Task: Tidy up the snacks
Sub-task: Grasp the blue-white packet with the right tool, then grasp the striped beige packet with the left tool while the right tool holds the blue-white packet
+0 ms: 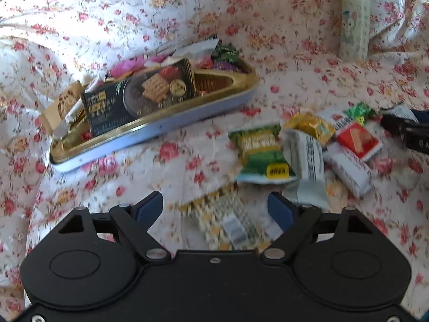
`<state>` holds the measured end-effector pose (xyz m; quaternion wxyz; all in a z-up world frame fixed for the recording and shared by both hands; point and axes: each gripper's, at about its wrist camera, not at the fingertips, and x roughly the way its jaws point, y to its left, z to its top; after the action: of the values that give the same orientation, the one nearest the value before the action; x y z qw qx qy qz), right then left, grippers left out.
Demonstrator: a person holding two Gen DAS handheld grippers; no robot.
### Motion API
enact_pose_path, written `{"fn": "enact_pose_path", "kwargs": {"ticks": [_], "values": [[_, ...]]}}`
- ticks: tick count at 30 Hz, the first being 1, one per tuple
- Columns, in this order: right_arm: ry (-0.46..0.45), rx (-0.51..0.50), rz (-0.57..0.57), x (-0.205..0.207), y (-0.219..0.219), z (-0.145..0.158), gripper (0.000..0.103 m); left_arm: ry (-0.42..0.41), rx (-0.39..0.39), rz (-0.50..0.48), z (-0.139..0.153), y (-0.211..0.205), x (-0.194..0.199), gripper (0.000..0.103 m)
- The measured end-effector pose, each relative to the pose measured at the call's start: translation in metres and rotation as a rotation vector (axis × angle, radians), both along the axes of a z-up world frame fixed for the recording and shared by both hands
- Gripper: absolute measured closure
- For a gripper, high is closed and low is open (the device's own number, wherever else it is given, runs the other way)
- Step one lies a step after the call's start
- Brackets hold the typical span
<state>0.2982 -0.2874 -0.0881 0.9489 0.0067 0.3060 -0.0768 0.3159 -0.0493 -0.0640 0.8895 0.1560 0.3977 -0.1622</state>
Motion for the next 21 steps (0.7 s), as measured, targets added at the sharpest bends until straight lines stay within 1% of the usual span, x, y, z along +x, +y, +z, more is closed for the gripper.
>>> {"fn": "enact_pose_path", "kwargs": {"ticks": [3, 4, 5, 7, 8, 13, 15, 16, 19, 21], "values": [[0.000, 0.001, 0.000, 0.000, 0.000, 0.000, 0.062, 0.028, -0.014, 0.026, 0.002, 0.005, -0.001, 0.020], [-0.001, 0.002, 0.000, 0.000, 0.000, 0.000, 0.062, 0.044, -0.029, 0.037, 0.002, 0.007, -0.001, 0.025], [-0.001, 0.002, -0.001, 0.000, 0.000, 0.000, 0.062, 0.066, -0.053, 0.052, 0.002, 0.009, 0.001, 0.030], [-0.001, 0.003, -0.001, 0.000, 0.000, 0.000, 0.062, 0.111, -0.107, 0.083, 0.001, 0.014, 0.006, 0.034], [-0.001, 0.002, -0.001, 0.000, 0.000, 0.000, 0.062, 0.116, -0.129, 0.104, 0.001, 0.016, 0.007, 0.036], [-0.001, 0.002, 0.000, 0.000, 0.000, 0.000, 0.062, 0.074, -0.125, 0.135, -0.002, 0.013, -0.001, 0.040], [-0.001, 0.002, 0.000, 0.000, 0.000, 0.000, 0.062, 0.065, -0.130, 0.139, -0.002, 0.011, -0.005, 0.050], [-0.001, 0.003, 0.000, 0.000, 0.000, 0.000, 0.062, 0.064, -0.133, 0.136, 0.000, 0.010, -0.006, 0.059], [0.000, -0.002, -0.001, 0.000, 0.001, 0.000, 0.062, 0.061, -0.112, 0.139, 0.001, 0.006, -0.010, 0.061], [0.000, -0.001, -0.002, 0.000, 0.001, 0.000, 0.062, 0.073, -0.114, 0.136, 0.002, 0.007, -0.013, 0.062]]}}
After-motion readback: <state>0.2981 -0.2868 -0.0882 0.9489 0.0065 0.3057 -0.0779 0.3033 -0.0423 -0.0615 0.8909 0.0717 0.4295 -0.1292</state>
